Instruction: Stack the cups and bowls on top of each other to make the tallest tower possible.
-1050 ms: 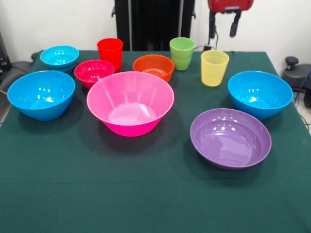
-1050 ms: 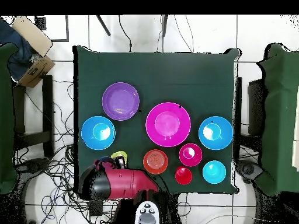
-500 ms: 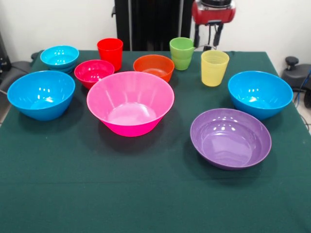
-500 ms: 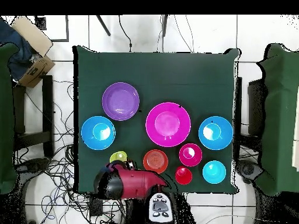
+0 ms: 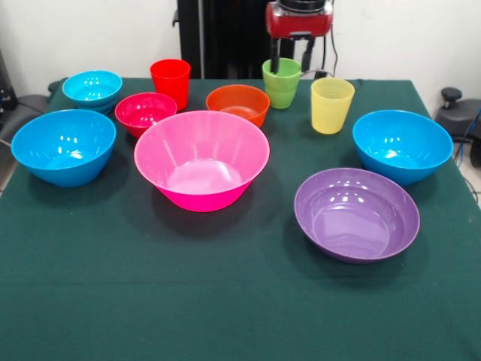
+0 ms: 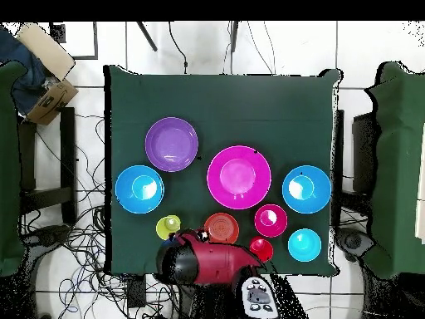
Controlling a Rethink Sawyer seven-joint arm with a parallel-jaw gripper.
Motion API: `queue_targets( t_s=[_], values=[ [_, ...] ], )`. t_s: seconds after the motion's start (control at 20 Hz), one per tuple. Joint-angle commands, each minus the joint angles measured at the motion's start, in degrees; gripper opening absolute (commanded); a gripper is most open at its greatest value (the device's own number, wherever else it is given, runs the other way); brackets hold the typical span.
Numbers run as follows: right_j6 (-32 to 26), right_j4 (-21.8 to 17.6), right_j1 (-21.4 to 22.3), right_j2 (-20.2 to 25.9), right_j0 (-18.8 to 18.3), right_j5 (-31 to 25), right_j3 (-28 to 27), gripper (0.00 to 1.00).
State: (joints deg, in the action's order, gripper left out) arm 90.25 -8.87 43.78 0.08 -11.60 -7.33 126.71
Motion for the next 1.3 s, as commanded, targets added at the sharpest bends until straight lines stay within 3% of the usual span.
queue_targets(
  t_s=[0.05,1.3],
  values=[
    [3.31,-2.93,1.54,5.77,-1.44,-5.17,0.49,1.00],
    [-0.12,-4.42,1.87,7.48,-4.40,-9.07,-1.86,1.00]
  ],
)
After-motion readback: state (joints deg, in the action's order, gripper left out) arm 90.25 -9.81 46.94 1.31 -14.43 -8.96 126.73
